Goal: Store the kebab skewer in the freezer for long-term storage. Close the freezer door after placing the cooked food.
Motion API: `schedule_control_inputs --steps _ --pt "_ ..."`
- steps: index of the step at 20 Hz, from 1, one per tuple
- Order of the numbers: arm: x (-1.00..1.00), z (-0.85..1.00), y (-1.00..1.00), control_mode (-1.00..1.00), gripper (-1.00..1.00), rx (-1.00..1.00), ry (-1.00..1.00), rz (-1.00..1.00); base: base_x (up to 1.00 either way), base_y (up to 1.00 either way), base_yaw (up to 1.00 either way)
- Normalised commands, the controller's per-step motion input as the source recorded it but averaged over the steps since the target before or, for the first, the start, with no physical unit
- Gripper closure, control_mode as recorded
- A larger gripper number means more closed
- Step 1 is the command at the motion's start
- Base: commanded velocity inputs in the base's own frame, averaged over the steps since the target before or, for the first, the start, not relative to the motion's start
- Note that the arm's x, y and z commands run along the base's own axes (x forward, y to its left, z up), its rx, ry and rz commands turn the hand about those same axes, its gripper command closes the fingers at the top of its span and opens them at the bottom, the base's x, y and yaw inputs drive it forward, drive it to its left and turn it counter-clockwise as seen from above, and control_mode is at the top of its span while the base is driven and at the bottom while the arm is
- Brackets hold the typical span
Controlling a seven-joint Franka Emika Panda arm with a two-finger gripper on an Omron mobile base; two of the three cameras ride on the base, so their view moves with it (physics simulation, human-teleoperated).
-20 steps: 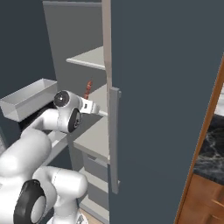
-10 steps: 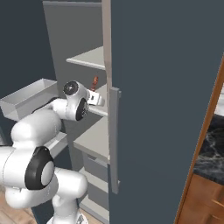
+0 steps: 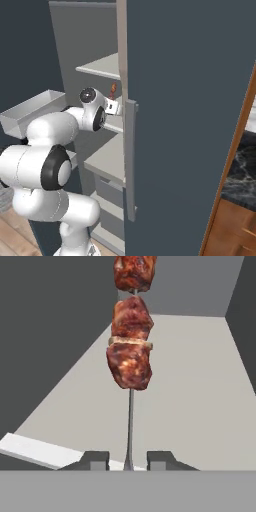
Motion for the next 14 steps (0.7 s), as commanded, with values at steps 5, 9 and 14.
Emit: schedule_control_inputs --steps 5,9,14 --pt "0.49 -0.05 -0.11 -1.0 1.0 0.0 0.0 -0.04 0.0 0.0 0.0" --pt "0.25 -0.25 -0.03 -1.0 1.0 0.0 0.0 -0.01 0.0 0.0 0.0" --pt "0.23 -0.12 -0.12 -1.0 1.0 0.0 0.0 0.0 0.0 0.0 0.0"
